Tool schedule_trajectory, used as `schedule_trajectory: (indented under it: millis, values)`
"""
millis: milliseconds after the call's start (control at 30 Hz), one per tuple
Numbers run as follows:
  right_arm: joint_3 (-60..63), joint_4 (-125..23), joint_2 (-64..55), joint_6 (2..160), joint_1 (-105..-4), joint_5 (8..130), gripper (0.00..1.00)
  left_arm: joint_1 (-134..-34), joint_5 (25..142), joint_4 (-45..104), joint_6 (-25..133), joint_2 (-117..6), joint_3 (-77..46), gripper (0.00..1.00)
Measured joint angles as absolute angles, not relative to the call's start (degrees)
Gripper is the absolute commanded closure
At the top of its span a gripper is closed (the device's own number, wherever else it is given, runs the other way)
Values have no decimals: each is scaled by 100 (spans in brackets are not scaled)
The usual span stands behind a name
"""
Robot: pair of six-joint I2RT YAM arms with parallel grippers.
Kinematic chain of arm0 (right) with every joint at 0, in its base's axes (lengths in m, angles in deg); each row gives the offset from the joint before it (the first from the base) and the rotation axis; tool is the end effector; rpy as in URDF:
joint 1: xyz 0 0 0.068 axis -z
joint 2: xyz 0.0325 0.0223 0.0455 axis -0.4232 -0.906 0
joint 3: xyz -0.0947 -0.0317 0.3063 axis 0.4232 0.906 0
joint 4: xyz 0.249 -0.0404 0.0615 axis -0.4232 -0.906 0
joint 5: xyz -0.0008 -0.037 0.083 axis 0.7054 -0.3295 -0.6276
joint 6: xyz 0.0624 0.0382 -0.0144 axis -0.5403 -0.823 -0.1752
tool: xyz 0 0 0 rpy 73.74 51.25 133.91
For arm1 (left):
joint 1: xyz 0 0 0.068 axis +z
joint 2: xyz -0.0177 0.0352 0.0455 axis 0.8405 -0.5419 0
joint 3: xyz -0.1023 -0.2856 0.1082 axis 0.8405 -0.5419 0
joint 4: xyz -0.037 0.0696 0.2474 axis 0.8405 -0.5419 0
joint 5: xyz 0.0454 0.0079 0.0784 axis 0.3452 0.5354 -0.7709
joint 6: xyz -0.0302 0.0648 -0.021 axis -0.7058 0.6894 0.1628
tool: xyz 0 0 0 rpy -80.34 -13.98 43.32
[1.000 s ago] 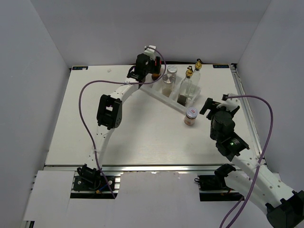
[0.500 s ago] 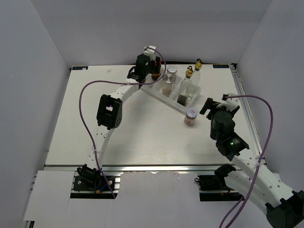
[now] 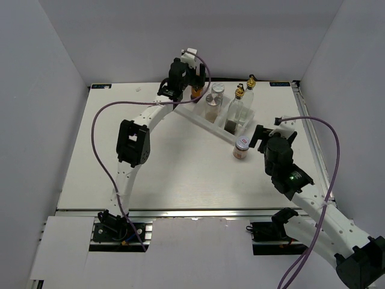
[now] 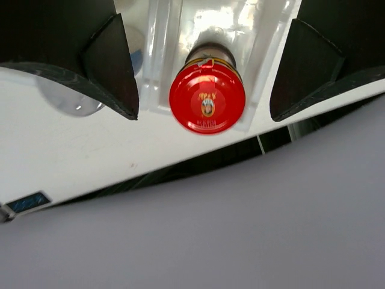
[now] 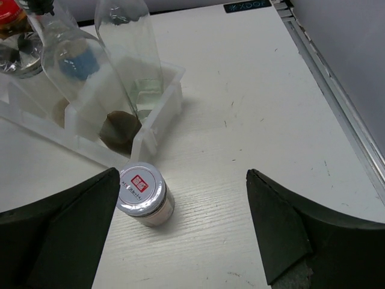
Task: Organize the condiment bottles
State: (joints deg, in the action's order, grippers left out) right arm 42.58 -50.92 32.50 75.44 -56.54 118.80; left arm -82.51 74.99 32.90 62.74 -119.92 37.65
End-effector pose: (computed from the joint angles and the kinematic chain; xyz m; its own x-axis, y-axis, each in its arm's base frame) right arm 0.1607 0.0496 0.3303 -0.1056 0.1256 -0.9864 0.1980 0.9748 0.1029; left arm 0.5842 -0.2760 0.2876 -0.1745 0.0283 -0.9843 0.4165 0.9079 -0.0477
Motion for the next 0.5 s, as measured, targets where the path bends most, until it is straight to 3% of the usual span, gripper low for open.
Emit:
schedule_trajectory:
  millis: [367, 500]
  values:
    - [3806, -5848, 2810, 7428, -5654, 11403, 11, -8256, 7051, 3023, 6296, -10827, 3610, 2]
    - [3620, -6099, 2454, 7314, -5654, 11329, 11, -8256, 6345, 2643, 6176, -9990, 2777, 2]
